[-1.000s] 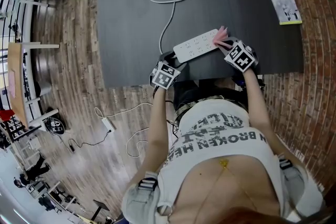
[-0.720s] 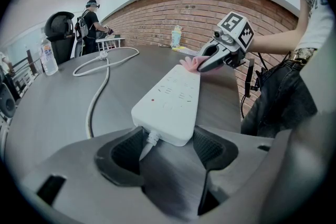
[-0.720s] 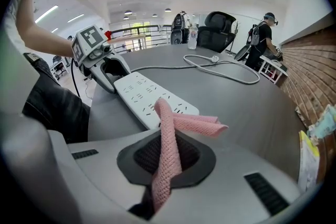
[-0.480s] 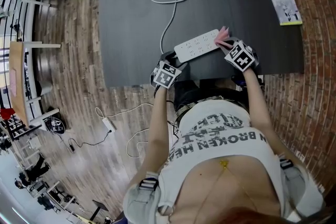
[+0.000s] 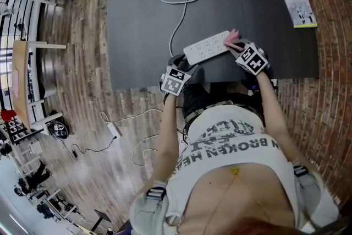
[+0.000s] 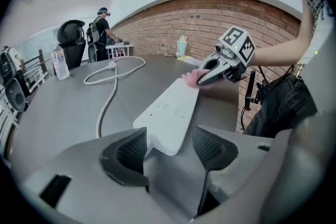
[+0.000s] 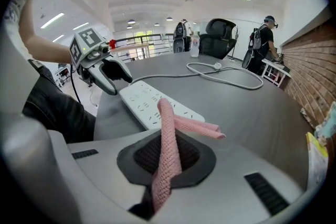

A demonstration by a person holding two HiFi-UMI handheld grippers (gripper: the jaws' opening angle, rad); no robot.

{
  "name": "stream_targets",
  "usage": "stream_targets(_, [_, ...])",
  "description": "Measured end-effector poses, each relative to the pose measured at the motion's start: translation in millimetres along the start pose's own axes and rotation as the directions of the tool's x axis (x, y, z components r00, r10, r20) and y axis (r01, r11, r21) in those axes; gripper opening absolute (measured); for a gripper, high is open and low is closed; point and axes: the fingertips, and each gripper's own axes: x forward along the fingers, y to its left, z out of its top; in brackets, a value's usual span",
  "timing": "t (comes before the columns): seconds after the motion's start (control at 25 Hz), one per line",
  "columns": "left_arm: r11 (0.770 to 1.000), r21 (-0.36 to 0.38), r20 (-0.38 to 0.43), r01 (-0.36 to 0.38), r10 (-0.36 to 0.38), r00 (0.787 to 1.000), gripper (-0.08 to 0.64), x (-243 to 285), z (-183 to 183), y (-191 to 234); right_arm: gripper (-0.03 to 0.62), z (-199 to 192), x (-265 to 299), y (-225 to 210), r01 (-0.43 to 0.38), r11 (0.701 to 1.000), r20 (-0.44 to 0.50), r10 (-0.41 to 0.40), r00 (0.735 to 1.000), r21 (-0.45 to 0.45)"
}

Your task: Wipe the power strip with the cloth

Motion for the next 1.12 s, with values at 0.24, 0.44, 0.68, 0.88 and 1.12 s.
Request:
stream_targets(0.24, [0.999, 0.047, 0.148, -0.001, -0.006, 0.989, 0.219, -13, 37, -27, 0.017, 15, -7, 31, -0.097, 0.974, 0.056, 0.110, 0.992, -0.207])
stream_targets(0.44, [0.998, 0.063, 0.252, -0.023, 0.006, 0.968, 0.021, -25, 68, -50, 0.017, 36, -28, 45, -0.137, 0.964, 0.180, 0.180, 0.967, -0.229])
stream_targets(0.68, [0.999, 0.014, 0.378, -0.043, 0.034, 0.925, 0.008, -44, 100, -66, 0.017, 66, -64, 57, -0.132, 0.958, 0.305, 0.210, 0.929, -0.256])
stream_targets(0.88, [0.997, -0.056, 0.492, -0.048, 0.069, 0.868, 0.008, -75, 123, -72, 0.015, 94, -102, 63, -0.107, 0.976, 0.466, 0.185, 0.865, -0.188])
stream_targets(1.12, [0.995, -0.071, 0.577, -0.072, 0.100, 0.811, 0.008, -107, 152, -83, 0.017, 119, -147, 60, -0.073, 0.995, 0.625, 0.096, 0.774, -0.062])
